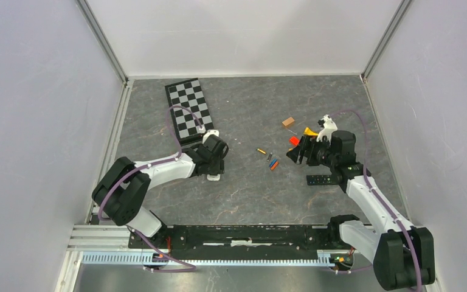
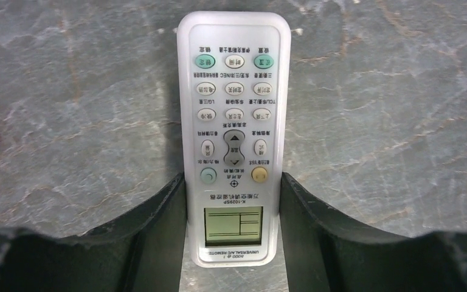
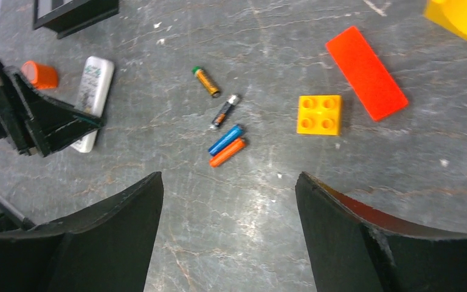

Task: Load the batteries into the remote control
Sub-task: Pick up the remote control from the center of the board.

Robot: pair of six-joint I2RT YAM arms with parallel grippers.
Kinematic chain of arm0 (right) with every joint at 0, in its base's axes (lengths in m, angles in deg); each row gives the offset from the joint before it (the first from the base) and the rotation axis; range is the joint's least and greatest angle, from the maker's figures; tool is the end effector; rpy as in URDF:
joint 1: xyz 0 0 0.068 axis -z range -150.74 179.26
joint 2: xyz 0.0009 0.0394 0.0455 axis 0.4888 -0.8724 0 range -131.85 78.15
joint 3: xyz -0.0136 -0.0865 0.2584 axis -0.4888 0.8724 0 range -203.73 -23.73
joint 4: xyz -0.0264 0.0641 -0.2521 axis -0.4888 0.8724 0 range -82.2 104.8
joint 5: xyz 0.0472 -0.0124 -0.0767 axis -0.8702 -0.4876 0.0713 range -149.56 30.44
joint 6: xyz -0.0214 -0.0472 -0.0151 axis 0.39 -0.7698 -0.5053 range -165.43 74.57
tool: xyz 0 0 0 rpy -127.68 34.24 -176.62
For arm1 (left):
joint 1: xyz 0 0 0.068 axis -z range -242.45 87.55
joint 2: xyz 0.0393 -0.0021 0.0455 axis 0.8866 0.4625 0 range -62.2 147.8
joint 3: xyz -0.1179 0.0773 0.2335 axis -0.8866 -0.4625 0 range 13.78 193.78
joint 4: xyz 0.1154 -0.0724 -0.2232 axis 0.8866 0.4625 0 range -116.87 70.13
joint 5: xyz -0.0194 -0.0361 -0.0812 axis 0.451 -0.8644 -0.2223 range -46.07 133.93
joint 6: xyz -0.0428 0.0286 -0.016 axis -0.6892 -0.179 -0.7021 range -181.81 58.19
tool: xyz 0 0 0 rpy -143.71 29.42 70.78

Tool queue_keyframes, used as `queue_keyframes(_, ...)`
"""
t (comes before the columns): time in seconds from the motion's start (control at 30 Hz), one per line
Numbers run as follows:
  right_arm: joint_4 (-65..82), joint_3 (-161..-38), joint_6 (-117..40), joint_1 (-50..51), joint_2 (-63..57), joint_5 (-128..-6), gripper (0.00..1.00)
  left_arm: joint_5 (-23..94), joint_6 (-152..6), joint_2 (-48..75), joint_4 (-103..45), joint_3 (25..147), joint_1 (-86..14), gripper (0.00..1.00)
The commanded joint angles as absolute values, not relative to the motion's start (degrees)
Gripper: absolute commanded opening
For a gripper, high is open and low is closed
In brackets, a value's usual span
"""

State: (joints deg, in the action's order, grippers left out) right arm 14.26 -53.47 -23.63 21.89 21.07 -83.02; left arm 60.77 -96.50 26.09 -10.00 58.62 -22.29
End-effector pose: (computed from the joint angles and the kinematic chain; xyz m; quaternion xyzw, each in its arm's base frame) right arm 0.2069 0.0411 0.2165 0.0135 0.8689 0.2897 0.4011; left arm 0.2244 -0.1759 0.1584 0.0081 0.9569 -0.0416 0.2872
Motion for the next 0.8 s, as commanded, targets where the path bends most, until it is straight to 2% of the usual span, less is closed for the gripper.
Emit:
queue_keyframes(0.0,8.3,-52.4,-23.5,18.8,20.7,-87.1,0.85,52.3,-91.3,24.3,-16.2,58.5,-21.6,0.34)
queue_keyframes(0.2,-3.2,-51.4,-14.1,9.8,16.9,-87.2,0.88,30.0,-88.2,18.0,-30.6,54.4,-19.9,0.3)
queue_keyframes(0.37,-12.1,-52.1,-2.9,2.6,11.2,-85.5,0.88,24.2,-87.5,14.9,-35.7,52.3,-19.1,0.27)
queue_keyframes(0.77,-15.0,-55.6,11.8,-4.5,2.3,-78.4,0.62,24.2,-84.5,11.2,-38.1,49.7,-17.8,0.27)
